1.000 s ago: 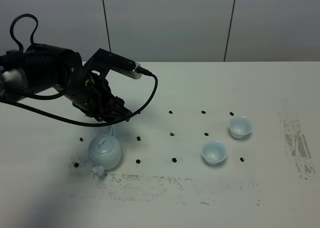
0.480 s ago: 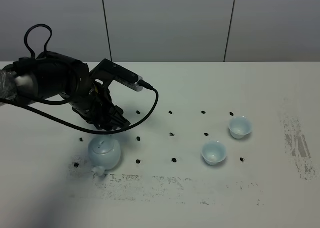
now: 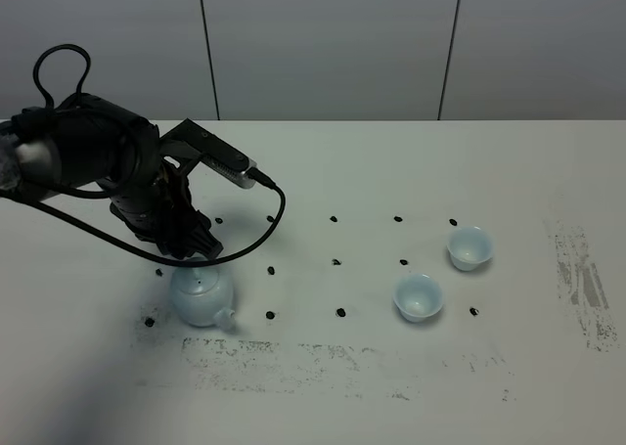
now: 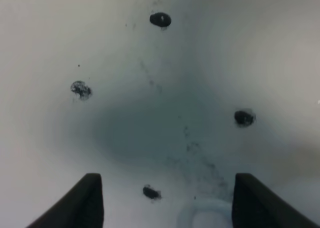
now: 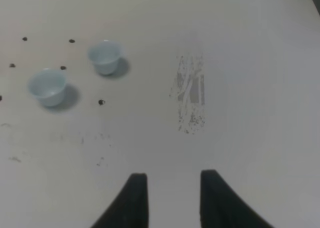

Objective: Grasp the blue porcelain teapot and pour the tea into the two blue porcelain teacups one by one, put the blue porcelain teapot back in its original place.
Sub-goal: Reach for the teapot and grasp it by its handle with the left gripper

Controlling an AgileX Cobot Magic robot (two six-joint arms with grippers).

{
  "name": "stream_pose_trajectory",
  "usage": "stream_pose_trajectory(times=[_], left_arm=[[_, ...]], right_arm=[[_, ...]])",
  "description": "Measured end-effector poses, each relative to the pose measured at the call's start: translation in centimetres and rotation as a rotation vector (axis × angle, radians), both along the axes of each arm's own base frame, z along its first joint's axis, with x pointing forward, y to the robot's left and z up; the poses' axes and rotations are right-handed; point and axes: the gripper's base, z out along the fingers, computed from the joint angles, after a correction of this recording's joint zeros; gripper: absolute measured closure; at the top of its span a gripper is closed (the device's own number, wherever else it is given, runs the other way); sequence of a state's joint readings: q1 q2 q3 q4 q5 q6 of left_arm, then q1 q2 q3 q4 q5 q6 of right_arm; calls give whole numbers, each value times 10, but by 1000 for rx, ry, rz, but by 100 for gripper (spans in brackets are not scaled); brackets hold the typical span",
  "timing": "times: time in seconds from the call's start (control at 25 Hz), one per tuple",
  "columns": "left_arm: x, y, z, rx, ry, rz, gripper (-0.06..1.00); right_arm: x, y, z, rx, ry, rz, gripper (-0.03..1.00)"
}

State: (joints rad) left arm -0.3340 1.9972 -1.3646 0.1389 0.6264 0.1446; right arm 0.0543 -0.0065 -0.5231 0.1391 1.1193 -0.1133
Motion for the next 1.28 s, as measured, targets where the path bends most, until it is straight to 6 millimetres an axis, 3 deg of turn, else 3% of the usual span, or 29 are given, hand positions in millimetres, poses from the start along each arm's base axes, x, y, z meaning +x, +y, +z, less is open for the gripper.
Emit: stream_pose_trajectory(times=[0.52, 0.8, 0.96, 1.12, 1.28], left_arm=[[-2, 12, 0, 78, 49, -51, 37], [-6, 19, 35, 56, -40, -31, 37], [-21, 24, 41, -17, -96, 95, 37], [-34, 32, 29, -127, -121, 311, 37], [-37, 37, 19, -167, -120, 398, 37]], right_arm=[[0, 0, 0, 0, 0, 0, 73], [0, 0, 0, 0, 0, 0, 73], [0, 0, 0, 0, 0, 0, 73], [0, 0, 0, 0, 0, 0, 73], [0, 0, 0, 0, 0, 0, 73]])
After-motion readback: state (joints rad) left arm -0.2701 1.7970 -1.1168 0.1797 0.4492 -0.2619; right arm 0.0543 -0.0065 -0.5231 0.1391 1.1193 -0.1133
